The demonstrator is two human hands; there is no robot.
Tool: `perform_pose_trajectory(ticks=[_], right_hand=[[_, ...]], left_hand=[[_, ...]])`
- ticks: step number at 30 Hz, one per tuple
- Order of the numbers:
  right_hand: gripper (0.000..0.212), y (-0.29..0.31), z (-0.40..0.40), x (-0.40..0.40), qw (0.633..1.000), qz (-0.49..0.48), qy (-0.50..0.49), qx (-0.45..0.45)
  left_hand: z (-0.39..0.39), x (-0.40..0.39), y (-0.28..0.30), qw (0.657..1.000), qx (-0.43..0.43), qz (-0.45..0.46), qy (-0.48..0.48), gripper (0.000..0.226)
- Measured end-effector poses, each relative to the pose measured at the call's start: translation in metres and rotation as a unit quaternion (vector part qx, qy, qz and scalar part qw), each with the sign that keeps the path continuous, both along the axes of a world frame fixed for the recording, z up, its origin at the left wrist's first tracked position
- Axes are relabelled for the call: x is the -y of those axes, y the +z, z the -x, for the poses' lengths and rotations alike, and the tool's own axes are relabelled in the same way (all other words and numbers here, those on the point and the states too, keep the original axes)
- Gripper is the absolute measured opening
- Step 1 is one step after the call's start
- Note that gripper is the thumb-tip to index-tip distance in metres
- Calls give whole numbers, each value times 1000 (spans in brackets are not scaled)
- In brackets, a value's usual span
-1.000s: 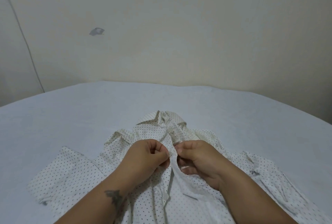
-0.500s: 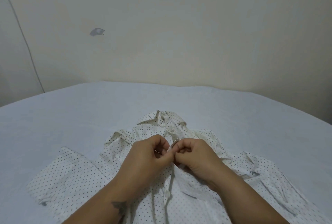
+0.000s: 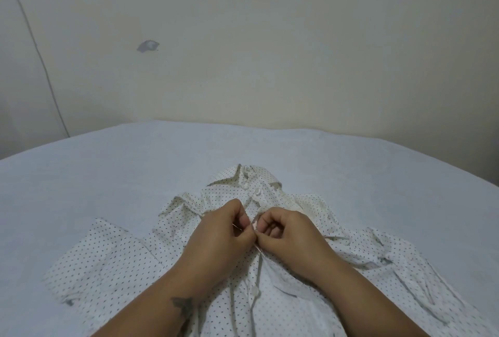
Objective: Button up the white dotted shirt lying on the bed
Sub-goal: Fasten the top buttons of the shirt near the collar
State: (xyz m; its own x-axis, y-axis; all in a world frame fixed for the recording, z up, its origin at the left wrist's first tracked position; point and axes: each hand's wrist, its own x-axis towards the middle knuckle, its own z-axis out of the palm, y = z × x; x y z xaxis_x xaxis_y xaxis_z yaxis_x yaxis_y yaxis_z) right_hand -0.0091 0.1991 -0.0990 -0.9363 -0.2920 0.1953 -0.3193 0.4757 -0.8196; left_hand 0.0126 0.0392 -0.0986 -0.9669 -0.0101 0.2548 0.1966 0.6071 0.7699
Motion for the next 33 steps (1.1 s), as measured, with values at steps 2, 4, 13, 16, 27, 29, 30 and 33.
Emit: perform_pose_trajectory(ticks=[2,4,13,16,27,29,30,33], right_hand=[[10,0,0,0,1000,13,1,4],[11,1,0,-1,1000,22,2,4],[14,-1,-1,-1,1000,-4,-2,-19],[17,0,0,-1,1000,-5,-3,-16],[17,6,-2,0,992,61,-25,103],[22,6,-2,0,983,106,-22,151],[23,6,-1,0,974,135,-16,180],[22,5,-1,-1,958,169,-8,233]], left_hand=[[2,1,0,999,18,-31,6,13],[4,2,1,997,32,-65,8,11],[7,2,-3,996,33,-87,-5,19],[8,3,-4,995,33,-97,-9,21],[8,3,-4,991,17,-128,-40,20],[9,3,-4,990,10,-129,-48,20],[9,3,-5,991,6,-125,-52,20],[9,2,-7,995,-12,-85,-56,23]])
